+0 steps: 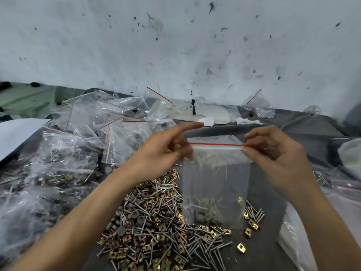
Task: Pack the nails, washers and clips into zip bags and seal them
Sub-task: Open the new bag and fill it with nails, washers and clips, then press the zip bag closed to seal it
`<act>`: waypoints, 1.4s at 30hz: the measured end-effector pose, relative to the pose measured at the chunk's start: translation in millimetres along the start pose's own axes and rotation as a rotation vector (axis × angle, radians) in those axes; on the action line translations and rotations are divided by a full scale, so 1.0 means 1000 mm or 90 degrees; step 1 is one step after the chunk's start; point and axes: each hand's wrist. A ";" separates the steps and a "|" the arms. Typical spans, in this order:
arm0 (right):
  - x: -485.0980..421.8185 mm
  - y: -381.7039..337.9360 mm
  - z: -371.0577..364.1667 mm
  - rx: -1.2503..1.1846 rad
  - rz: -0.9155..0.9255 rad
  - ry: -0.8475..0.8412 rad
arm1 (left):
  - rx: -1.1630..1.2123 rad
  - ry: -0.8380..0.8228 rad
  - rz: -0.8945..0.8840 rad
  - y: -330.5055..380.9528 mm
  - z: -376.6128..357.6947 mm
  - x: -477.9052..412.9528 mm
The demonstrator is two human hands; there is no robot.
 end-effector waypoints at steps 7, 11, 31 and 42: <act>0.010 0.004 0.000 -0.049 -0.044 -0.073 | -0.077 -0.070 -0.003 0.005 0.000 0.008; 0.009 -0.004 -0.007 0.113 -0.057 -0.173 | -0.120 -0.075 -0.002 0.006 -0.008 0.008; 0.022 -0.010 -0.035 0.201 0.047 -0.256 | 0.039 -0.094 0.081 0.019 -0.032 0.019; 0.023 0.002 -0.026 0.291 0.113 -0.258 | -0.014 -0.068 0.050 0.012 -0.031 0.019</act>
Point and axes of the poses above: each hand's wrist, its own x-axis away from the middle knuckle, its own z-axis out of the back of the hand, y = z × x, and after that the axes turned 1 degree about x, right-handed
